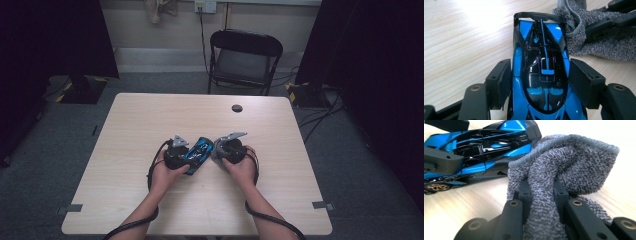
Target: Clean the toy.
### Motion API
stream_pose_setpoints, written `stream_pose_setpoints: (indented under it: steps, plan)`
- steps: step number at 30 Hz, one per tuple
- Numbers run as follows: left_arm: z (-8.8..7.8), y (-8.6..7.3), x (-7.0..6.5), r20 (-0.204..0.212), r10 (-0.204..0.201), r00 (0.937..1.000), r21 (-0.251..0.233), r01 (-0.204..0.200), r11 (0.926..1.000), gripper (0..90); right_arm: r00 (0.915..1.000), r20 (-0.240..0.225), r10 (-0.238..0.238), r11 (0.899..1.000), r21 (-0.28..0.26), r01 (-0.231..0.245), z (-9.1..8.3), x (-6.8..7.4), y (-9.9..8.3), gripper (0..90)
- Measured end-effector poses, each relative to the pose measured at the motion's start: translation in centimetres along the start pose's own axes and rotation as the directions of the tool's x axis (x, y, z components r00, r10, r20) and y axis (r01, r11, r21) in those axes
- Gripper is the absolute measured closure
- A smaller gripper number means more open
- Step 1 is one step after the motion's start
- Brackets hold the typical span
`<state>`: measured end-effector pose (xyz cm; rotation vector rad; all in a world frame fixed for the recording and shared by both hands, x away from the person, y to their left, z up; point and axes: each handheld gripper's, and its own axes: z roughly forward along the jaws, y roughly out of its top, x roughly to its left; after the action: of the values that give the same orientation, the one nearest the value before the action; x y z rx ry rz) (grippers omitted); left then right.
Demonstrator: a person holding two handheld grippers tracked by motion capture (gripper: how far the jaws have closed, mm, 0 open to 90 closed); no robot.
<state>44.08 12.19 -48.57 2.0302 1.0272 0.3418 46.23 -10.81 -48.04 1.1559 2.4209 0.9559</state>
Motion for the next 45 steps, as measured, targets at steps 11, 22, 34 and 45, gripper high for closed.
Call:
stream_pose_setpoints:
  steps: [11, 22, 34, 45]
  plan:
    - [0.0, 0.0, 0.0, -0.001, -0.003, 1.0, 0.003, 0.003, 1.0, 35.5, 0.9997, -0.023, 0.006, 1.0, 0.002, -0.006, -0.5, 0.7, -0.5, 75.1]
    - [-0.1, 0.1, -0.1, -0.004, -0.012, 0.9999, 0.013, 0.012, 0.9998, 35.5, 0.9949, -0.083, -0.057, 0.998, 0.009, 0.058, -0.5, 2.0, -0.4, 75.0]
    - [0.0, 0.1, -0.1, -0.003, -0.01, 0.9999, 0.014, 0.01, 0.9999, 35.5, 0.9831, -0.148, -0.108, 0.994, -0.003, 0.108, -0.7, 3.7, -0.9, 74.9]
    - [0.0, 0.2, 0.0, -0.002, -0.007, 1.0, 0.019, 0.007, 0.9998, 35.5, 0.9731, -0.192, -0.127, 0.992, -0.016, 0.126, -0.9, 4.7, -1.3, 74.9]
